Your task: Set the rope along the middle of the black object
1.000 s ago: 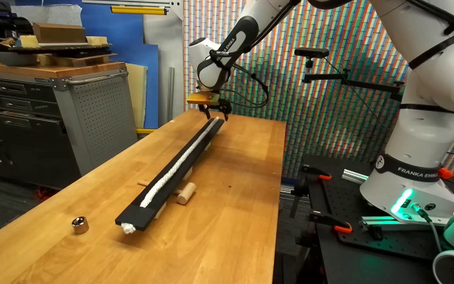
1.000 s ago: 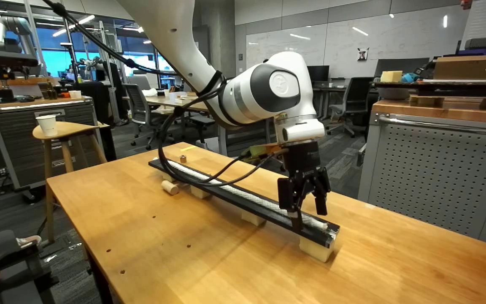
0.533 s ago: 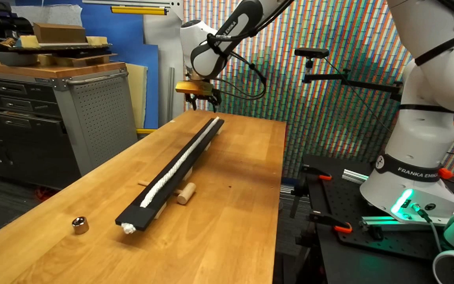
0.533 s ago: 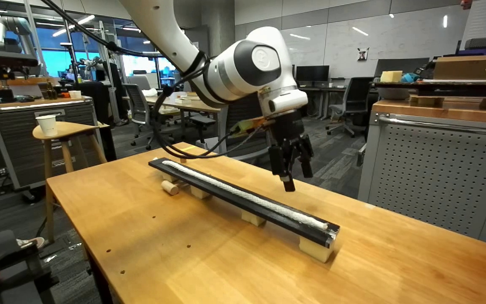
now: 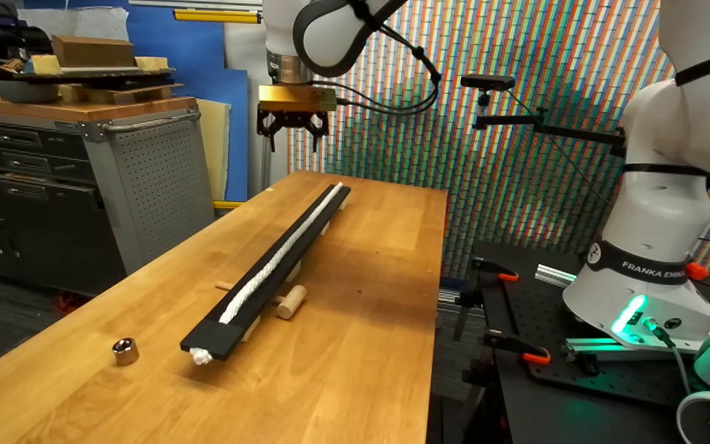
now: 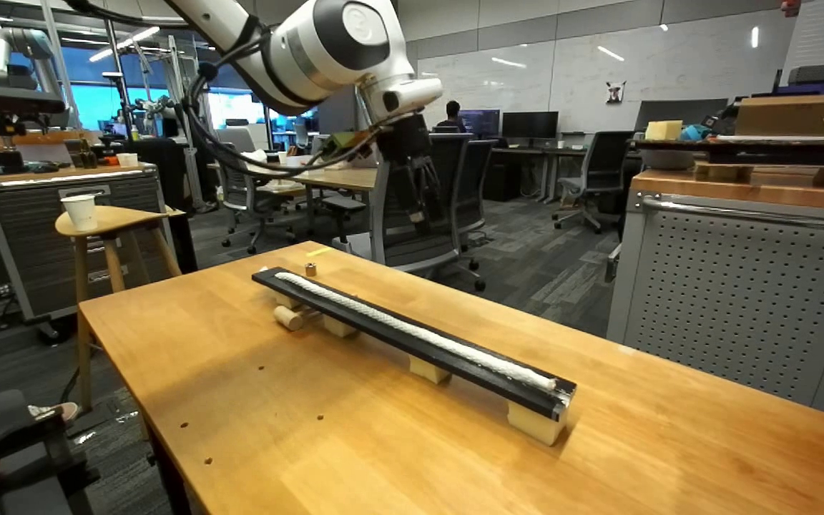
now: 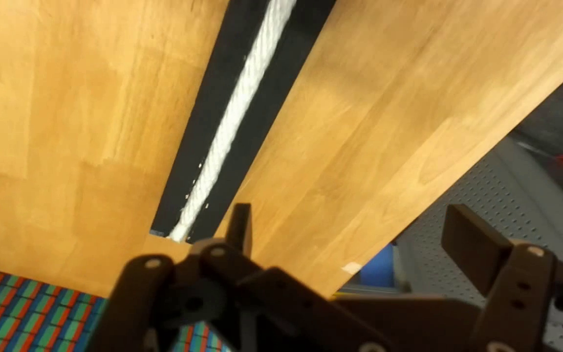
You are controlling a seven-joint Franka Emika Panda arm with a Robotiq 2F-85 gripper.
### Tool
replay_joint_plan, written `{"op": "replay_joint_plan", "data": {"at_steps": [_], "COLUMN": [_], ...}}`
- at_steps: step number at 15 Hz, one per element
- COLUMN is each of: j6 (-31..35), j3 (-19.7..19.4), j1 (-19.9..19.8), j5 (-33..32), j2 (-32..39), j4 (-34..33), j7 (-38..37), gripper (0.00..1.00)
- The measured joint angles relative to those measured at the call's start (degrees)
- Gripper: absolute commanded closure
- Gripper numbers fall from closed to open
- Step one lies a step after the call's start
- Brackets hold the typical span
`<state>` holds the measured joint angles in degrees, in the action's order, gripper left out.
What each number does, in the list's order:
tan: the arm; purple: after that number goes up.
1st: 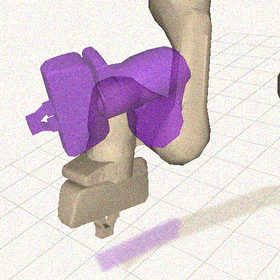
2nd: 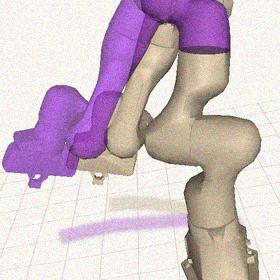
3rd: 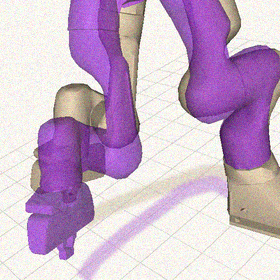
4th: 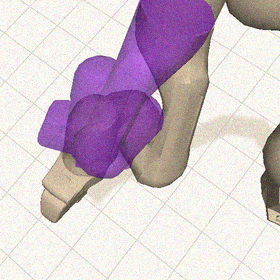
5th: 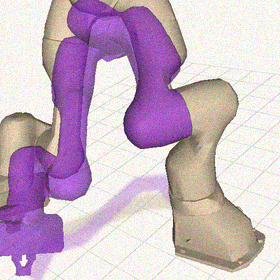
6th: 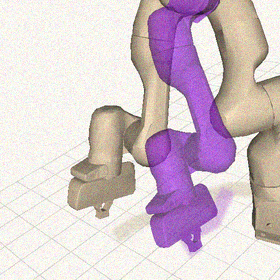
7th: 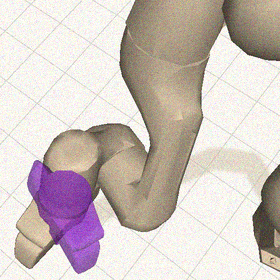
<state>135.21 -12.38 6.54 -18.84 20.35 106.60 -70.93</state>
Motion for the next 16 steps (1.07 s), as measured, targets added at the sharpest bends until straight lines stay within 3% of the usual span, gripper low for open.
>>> {"op": "replay_joint_plan", "data": {"at_steps": [10, 16], "j6": [-6.63, -7.37], "j3": [9.81, 13.29], "j1": [0.96, 0.95], "j5": [-4.78, -9.44], "j2": [-14.88, -20.88], "j4": [9.86, 15.45], "j7": [19.39, 23.85], "gripper": [0.0, 0.0]}}
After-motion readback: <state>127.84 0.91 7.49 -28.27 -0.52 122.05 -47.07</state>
